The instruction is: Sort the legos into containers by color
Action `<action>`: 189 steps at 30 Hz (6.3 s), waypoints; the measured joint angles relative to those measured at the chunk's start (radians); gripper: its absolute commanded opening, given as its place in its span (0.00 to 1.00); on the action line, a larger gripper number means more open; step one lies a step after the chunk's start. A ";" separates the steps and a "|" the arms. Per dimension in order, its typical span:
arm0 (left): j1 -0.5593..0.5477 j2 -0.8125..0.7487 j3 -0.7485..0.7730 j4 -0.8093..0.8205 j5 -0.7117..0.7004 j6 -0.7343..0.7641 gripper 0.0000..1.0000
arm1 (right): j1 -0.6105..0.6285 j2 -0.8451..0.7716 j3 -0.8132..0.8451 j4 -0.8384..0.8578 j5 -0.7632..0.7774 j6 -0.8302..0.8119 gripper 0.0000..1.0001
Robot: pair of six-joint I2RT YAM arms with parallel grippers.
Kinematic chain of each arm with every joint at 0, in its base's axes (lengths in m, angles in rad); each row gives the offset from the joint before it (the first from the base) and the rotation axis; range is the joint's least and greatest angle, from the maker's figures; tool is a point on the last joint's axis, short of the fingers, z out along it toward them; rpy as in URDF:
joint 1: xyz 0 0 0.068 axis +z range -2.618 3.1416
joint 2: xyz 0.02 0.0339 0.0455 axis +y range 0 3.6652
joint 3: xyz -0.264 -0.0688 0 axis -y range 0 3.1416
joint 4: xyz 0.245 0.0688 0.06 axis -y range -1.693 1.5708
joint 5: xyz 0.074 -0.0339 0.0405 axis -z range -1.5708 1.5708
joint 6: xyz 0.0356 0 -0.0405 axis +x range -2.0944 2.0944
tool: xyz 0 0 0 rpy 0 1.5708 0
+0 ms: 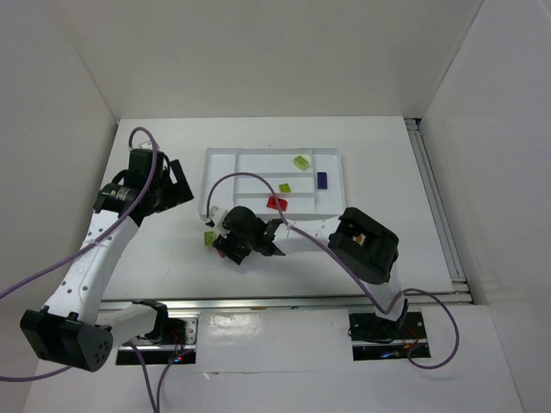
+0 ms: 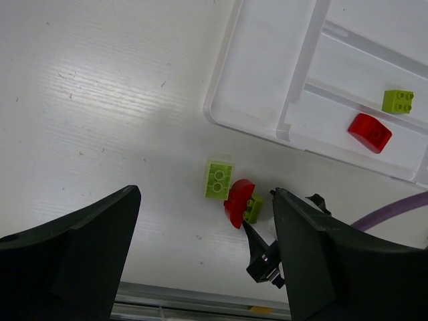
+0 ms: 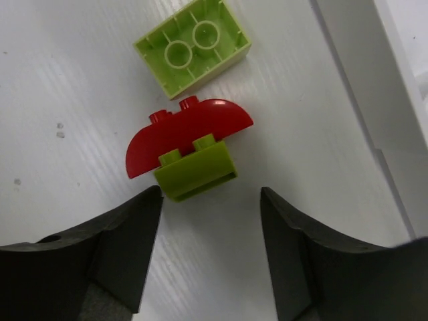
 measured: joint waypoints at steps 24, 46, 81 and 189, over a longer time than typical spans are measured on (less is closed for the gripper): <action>0.010 -0.004 -0.019 0.025 0.039 0.027 0.91 | -0.039 0.066 0.127 -0.033 -0.095 -0.040 0.69; 0.011 0.055 -0.042 0.039 0.226 0.130 0.94 | -0.039 -0.152 -0.074 -0.043 -0.046 -0.006 0.18; -0.107 0.288 -0.272 0.689 1.210 -0.094 0.65 | -0.039 -0.632 -0.281 -0.039 0.145 0.066 0.17; -0.052 0.101 -0.120 0.108 0.032 -0.076 0.93 | -0.386 0.130 0.452 -0.242 0.225 0.381 0.94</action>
